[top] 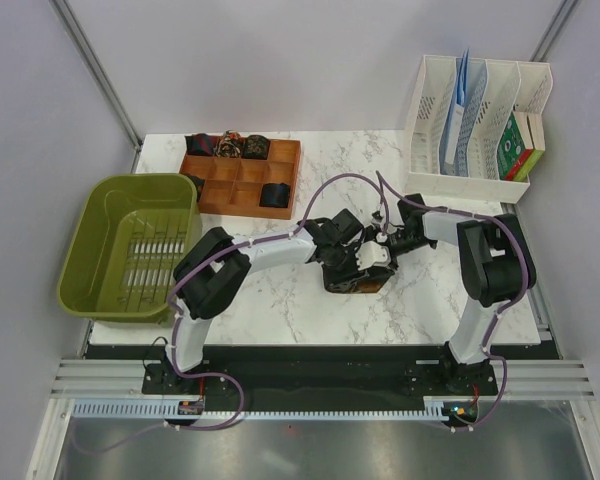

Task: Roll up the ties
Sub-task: Roll the tie at the center of the board.

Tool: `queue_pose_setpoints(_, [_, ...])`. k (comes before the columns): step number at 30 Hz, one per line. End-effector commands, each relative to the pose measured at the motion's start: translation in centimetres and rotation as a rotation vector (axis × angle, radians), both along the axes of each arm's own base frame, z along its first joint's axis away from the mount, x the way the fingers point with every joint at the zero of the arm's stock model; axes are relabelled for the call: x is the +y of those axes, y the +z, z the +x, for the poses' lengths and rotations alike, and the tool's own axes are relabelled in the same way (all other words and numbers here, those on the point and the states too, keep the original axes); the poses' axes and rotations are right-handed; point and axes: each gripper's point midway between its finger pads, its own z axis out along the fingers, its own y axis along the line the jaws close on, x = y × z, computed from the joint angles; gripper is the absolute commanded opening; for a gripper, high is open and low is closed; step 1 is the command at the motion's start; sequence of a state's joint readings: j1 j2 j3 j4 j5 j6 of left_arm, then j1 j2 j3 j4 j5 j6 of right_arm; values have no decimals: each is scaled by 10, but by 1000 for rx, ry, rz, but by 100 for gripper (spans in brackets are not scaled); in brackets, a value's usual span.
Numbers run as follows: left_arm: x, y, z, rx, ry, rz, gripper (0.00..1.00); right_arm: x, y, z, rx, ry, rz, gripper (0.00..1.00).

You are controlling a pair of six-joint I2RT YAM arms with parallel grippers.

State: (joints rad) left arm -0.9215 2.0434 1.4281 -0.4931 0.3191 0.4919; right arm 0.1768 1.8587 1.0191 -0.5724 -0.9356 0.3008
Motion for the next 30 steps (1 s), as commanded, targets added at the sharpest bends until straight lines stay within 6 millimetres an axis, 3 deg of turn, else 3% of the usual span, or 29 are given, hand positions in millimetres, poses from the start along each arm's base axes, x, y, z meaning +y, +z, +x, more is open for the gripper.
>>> queue_pose_setpoints(1, [32,-56,-29,109,-25,186,41,7,-6,-8,3,21,26,58])
queue_pose_setpoints(5, [33,-58,-27,111,-7,197,40,6,-16,-10,22,27,16,46])
queue_pose_setpoints(6, [33,-58,-27,109,-3,198,40,5,-18,-10,22,27,9,34])
queue_pose_setpoints(8, [35,-58,-24,106,26,207,39,2,-25,-8,17,27,-20,23])
queue_pose_setpoints(9, [36,-58,-23,105,40,209,38,2,-27,-7,12,27,-28,12])
queue_pose_setpoints(12, [41,-56,-9,67,122,223,35,1,-35,10,-22,22,-62,0])
queue_pose_setpoints(16, [48,-50,6,20,242,236,33,10,-35,38,-73,10,-56,0])
queue_pose_setpoints(21, [62,-44,15,-42,339,240,33,12,-30,41,-96,9,-70,0])
queue_pose_setpoints(23, [64,-41,9,-21,330,220,39,9,-33,39,-110,12,-90,0])
queue_pose_setpoints(26, [57,-32,5,6,299,155,57,3,-52,38,-102,7,-142,0])
queue_pose_setpoints(30, [47,-12,4,26,263,61,65,-1,-65,43,-106,7,-170,0])
